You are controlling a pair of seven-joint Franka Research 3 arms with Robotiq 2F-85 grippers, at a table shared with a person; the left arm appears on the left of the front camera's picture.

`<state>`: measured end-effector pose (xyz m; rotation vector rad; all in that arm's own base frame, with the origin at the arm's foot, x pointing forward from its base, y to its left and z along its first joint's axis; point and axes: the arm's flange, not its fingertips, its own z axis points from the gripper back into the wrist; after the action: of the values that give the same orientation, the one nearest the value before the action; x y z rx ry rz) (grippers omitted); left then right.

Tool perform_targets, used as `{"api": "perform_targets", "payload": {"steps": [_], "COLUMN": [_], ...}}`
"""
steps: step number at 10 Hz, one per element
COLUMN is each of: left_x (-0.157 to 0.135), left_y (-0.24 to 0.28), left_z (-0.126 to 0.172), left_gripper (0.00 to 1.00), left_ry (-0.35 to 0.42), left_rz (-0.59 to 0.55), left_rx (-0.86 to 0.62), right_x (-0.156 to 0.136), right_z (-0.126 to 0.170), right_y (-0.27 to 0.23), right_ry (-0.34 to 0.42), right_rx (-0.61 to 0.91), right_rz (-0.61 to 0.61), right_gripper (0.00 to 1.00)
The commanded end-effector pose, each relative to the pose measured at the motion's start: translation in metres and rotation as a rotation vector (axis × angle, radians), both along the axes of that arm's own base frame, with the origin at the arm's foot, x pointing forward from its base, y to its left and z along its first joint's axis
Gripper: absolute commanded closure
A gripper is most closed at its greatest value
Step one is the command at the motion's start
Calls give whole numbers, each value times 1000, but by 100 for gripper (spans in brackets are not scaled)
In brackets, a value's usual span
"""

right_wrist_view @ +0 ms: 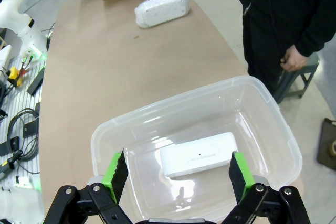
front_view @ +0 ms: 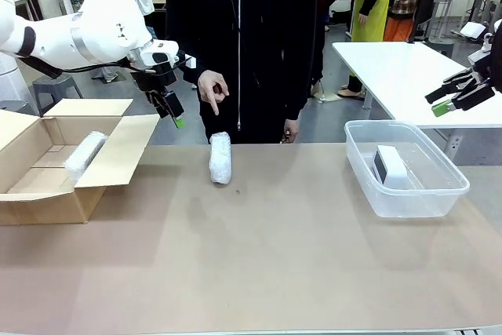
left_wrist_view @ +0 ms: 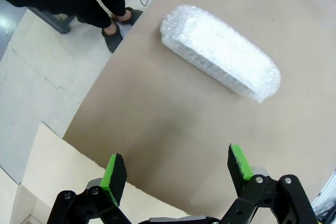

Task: Separate and place wrapped and unwrapped clocks.
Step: Pick up the Digital clock indicated by the person.

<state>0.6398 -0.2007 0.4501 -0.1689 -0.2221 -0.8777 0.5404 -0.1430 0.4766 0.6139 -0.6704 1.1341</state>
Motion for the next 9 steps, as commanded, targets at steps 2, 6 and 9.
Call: {"api": "perform_targets", "payload": {"steps": [2,6,9], "left_x": [7,8,1], "left_y": [-15,-21,-16], "left_z": [-1,-5,-7], "left_gripper": [0,0,0], "left_ry": [4,29,10], "left_rz": [2,-2,-28], "left_rx": [35,38,10], "right_x": [-1,-1,-1], "right_z": [-1,-1,-1], "right_y": [2,2,2], "right_ry": [1,1,1], "right_rx": [-6,-6,-6], "right_rz": [-11,-11,-11], "right_gripper": [0,0,0]}}
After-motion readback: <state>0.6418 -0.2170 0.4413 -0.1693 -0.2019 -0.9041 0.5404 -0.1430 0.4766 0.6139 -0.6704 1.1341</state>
